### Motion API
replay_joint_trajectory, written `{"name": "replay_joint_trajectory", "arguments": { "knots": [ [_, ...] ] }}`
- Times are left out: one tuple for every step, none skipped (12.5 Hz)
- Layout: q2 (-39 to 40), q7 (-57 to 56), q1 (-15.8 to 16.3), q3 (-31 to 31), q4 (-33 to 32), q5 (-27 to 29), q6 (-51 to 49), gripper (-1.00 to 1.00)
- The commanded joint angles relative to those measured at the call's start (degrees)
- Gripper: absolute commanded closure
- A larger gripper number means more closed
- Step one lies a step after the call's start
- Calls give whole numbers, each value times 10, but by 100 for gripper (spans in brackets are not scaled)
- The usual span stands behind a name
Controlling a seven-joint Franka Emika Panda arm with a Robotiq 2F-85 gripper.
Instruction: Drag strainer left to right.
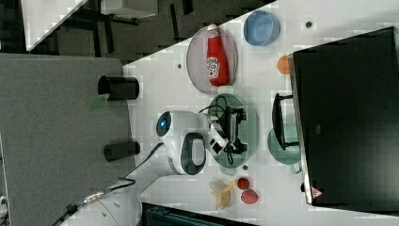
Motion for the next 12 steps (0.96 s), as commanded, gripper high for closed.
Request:
{"name": "replay_joint_trajectory", "arguments": {
  "knots": [
    [-13, -56, 4, -20, -2, 11, 13, -100],
    [-13, -60, 4, -27, -2, 11, 17, -100],
    [-13, -61, 4, -32, -2, 11, 17, -100],
    [-13, -61, 4, -38, -2, 11, 16, -100],
    [-13, -67, 4, -40, -2, 11, 17, -100],
    [-13, -92, 4, -38, -2, 11, 17, -100],
    [-18, -131, 4, -37, -1, 11, 20, -100],
    [-29, -175, 4, -32, -3, 11, 17, -100],
    [-44, -212, 4, -24, -3, 12, 7, -100],
    [-65, -231, 4, -13, -2, 13, -10, -100],
    [-90, -236, 4, -1, 1, 13, -32, -100],
    [-118, -236, 4, 11, 7, 13, -55, -100]
  ]
}}
